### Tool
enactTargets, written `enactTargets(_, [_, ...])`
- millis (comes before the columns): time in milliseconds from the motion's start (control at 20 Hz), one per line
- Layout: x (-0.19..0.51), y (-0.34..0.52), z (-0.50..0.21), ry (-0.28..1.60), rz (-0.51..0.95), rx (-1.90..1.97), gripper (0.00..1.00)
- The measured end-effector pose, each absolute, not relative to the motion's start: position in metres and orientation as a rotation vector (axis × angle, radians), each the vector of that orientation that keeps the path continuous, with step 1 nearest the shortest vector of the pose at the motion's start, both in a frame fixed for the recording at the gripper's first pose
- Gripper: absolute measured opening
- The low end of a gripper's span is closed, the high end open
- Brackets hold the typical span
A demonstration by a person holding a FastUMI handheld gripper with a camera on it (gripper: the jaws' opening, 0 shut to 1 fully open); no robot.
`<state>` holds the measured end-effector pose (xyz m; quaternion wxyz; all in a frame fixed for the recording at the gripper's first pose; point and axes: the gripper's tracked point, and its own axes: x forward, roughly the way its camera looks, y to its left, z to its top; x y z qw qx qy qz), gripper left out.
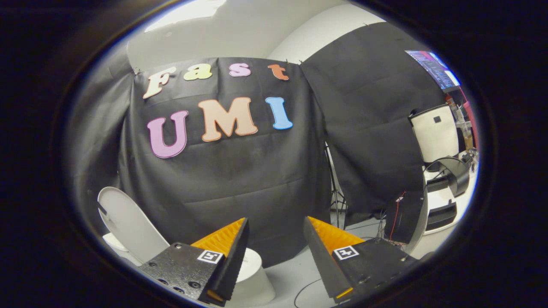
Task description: Open the toilet lid.
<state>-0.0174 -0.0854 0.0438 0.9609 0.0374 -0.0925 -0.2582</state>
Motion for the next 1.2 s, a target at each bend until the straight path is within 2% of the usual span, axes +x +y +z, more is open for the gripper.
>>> enactTargets(1200, [-0.0127,-0.0877,0.0339,-0.155,-0.491,0.11,0.79])
